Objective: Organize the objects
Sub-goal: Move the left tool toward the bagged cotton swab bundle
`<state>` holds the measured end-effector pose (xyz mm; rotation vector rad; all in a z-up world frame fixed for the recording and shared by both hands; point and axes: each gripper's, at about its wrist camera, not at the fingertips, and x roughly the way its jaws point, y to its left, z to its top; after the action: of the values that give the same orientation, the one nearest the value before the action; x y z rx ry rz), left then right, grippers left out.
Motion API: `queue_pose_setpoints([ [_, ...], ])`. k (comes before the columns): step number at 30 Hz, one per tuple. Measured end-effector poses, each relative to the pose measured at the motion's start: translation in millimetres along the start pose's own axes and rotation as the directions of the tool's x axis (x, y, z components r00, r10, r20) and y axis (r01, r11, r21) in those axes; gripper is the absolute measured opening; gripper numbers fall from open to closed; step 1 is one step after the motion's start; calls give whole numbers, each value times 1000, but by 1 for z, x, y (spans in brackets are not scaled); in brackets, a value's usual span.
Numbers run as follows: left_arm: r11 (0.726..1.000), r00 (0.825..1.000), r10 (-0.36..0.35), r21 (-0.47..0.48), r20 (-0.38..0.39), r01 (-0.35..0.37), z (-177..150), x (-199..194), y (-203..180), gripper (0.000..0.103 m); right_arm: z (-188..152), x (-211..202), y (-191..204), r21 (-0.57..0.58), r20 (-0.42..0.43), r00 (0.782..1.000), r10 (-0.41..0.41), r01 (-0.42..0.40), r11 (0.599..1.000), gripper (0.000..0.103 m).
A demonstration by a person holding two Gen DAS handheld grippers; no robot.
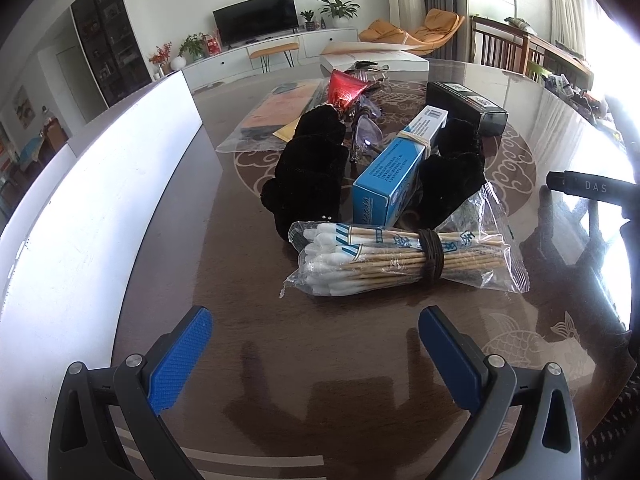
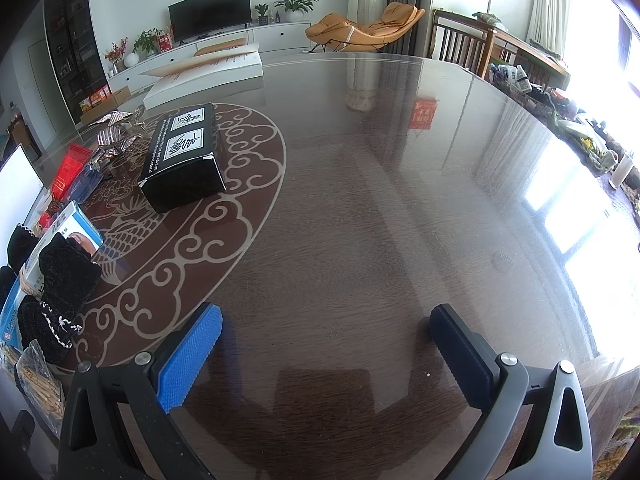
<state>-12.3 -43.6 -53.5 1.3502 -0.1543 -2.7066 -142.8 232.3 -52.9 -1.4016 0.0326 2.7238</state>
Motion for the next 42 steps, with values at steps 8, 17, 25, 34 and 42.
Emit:
queue_pose_setpoints([
  [8, 1000, 1000, 1, -3, -20, -1, 0, 4, 3, 103, 0, 0, 0, 0, 0, 1000, 0, 0, 1000, 103],
  [17, 1000, 1000, -17, 2, -22, 17, 4, 5, -1, 103, -1, -1, 0, 0, 0, 1000, 0, 0, 1000, 103],
  [25, 1000, 1000, -23, 9, -21, 23, 6, 5, -4, 103, -1, 0, 0, 0, 0, 1000, 0, 0, 1000, 103],
  [34, 1000, 998, -23, 17, -54, 24, -5, 6, 6, 103, 0, 0, 0, 0, 0, 1000, 0, 0, 1000, 103],
  [42, 999, 997, -46, -17, -59, 46, -7, -1, 16, 103, 0, 0, 0, 0, 0, 1000, 0, 0, 1000, 103],
])
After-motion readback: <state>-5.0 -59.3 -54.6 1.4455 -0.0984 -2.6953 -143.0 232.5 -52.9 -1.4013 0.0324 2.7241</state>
